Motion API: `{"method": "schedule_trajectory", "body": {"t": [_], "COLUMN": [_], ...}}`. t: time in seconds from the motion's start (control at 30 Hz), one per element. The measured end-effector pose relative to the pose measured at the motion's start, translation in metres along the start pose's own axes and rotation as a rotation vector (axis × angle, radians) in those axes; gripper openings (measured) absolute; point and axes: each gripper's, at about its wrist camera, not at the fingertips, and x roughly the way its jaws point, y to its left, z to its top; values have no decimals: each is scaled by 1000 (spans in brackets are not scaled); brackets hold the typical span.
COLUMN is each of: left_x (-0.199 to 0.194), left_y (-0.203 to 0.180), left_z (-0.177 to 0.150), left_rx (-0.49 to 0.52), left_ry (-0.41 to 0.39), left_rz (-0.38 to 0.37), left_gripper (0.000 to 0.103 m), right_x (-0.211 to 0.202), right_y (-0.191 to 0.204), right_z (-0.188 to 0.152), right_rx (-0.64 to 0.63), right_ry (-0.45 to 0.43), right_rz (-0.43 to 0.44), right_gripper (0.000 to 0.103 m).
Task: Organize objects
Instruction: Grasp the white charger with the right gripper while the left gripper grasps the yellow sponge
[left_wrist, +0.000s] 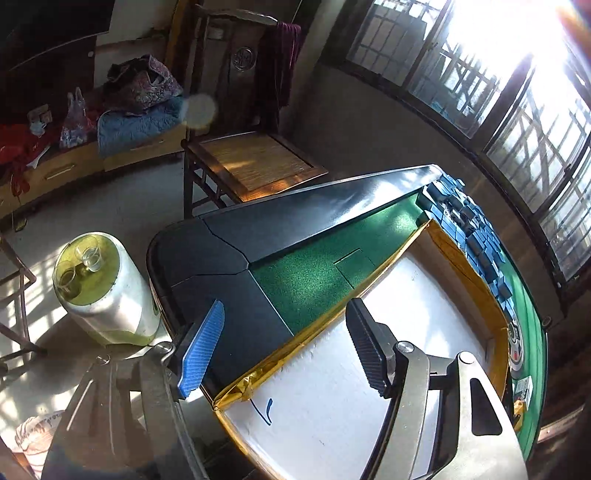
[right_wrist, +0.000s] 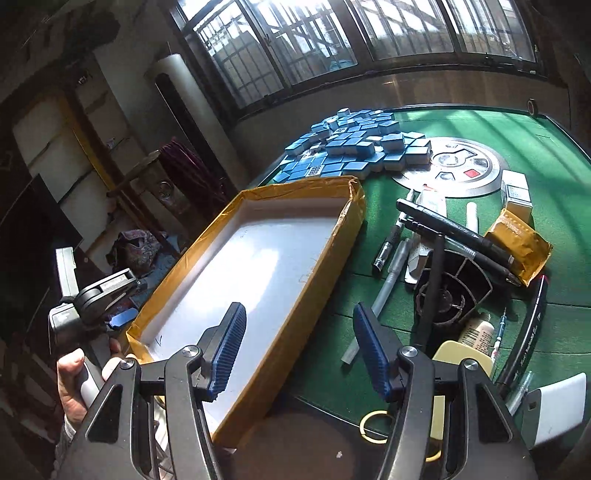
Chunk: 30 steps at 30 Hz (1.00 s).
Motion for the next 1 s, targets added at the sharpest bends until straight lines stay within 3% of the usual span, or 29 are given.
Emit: {"method": "schedule_trajectory", "body": {"t": [0.13,0.2,0.27,0.4,0.47,0.6,0.7,0.93,1.0], "left_x": [-79,-115,-131,-127,-118,-103,-94,-93,-90], "left_y": [-49,-84,-121,-183,-199,-220,-218,-220,-223], "left_z": [-13,-24,-42,-92,-117,-150,-169,-170,-171], "left_rx": [178,280,406,630,704,797,808,838,839], "left_ry": [-218,-257,-193,141,223,306,322,313,326], "left_rz": [66,15,-99,-370,-435,-432,-438,-407,-399], "left_gripper": [68,69,77,77,77,77,77,77,77], "right_x": [-26,-40,-49,-66,-75,-88,-89,-67,-61], "right_y": [-22,-34,-44,-61,-71,-90,-106,-125,-121], "right_z": [-17,-25,-29,-34,-37,-42,-42,-49,-53], "right_rx": [-13,-7,-6,8,13,15,29,65,35], "right_ry": [38,44,53,55,44,30,30,95,97], "right_rz": [-46,-72,-98,-165,-197,-311,-360,-336,-363], "right_gripper": [55,55,55,55,55,55,55,57,57]}}
